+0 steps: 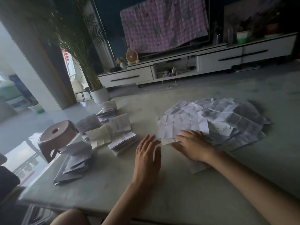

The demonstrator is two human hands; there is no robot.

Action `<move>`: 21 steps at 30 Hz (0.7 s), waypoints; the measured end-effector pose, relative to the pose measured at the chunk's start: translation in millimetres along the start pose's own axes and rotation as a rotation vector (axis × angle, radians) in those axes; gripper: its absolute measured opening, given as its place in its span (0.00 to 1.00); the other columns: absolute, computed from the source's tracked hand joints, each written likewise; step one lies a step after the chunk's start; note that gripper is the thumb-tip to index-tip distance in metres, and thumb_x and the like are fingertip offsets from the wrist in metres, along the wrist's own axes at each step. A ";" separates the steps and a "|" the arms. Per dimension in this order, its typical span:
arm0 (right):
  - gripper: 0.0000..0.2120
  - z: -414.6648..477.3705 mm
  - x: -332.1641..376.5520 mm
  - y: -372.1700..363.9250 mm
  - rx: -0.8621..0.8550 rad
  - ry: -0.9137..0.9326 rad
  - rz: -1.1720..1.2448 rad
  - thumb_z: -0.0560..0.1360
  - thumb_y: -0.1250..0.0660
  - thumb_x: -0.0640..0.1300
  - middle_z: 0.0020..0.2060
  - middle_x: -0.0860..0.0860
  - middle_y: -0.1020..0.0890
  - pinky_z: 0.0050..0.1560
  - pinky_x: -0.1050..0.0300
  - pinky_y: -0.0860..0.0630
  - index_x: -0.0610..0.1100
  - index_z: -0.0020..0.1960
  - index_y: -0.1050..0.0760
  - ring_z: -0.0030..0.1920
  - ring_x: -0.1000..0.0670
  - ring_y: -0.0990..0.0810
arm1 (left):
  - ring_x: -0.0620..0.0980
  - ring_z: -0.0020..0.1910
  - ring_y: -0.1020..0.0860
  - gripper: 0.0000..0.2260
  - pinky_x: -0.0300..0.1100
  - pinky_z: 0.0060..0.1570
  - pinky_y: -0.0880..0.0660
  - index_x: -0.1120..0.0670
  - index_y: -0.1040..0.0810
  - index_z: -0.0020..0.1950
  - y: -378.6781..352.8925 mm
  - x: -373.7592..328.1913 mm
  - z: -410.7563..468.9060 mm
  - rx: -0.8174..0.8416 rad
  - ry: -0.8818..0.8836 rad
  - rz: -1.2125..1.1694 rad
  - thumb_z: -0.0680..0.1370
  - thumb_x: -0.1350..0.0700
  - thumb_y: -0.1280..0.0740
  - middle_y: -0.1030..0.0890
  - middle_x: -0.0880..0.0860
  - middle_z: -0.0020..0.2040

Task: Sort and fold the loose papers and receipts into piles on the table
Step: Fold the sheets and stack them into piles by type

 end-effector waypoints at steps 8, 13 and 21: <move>0.32 -4.3 -5.6 -11.1 0.040 0.026 -0.107 0.79 0.56 0.62 0.76 0.46 0.49 0.71 0.46 0.48 0.46 0.76 0.52 0.75 0.45 0.48 | 0.52 0.65 0.28 0.16 0.48 0.64 0.31 0.55 0.20 0.54 -14.1 -3.4 4.7 0.071 0.046 -0.018 0.77 0.50 0.43 0.22 0.53 0.61; 0.27 -10.0 4.3 36.3 -0.332 0.065 0.446 0.79 0.46 0.55 0.72 0.49 0.35 0.68 0.61 0.41 0.42 0.74 0.41 0.70 0.53 0.35 | 0.50 0.64 0.28 0.13 0.40 0.64 0.35 0.56 0.24 0.59 -2.0 -3.8 18.9 -0.074 0.256 -0.163 0.77 0.52 0.37 0.24 0.51 0.62; 0.16 -32.9 -29.3 74.2 -0.587 -0.028 1.443 0.74 0.35 0.32 0.53 0.52 0.18 0.52 0.56 0.21 0.51 0.54 0.24 0.52 0.52 0.19 | 0.59 0.61 0.25 0.37 0.56 0.63 0.32 0.57 0.30 0.65 7.7 -6.7 53.1 0.222 0.729 -0.918 0.63 0.39 0.27 0.23 0.59 0.61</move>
Point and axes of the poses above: each hand's wrist, its own z-axis towards the middle knuckle, its own y-axis out of the back of the hand, x = y × z, the point moved 4 cm from there along z, towards the middle knuckle
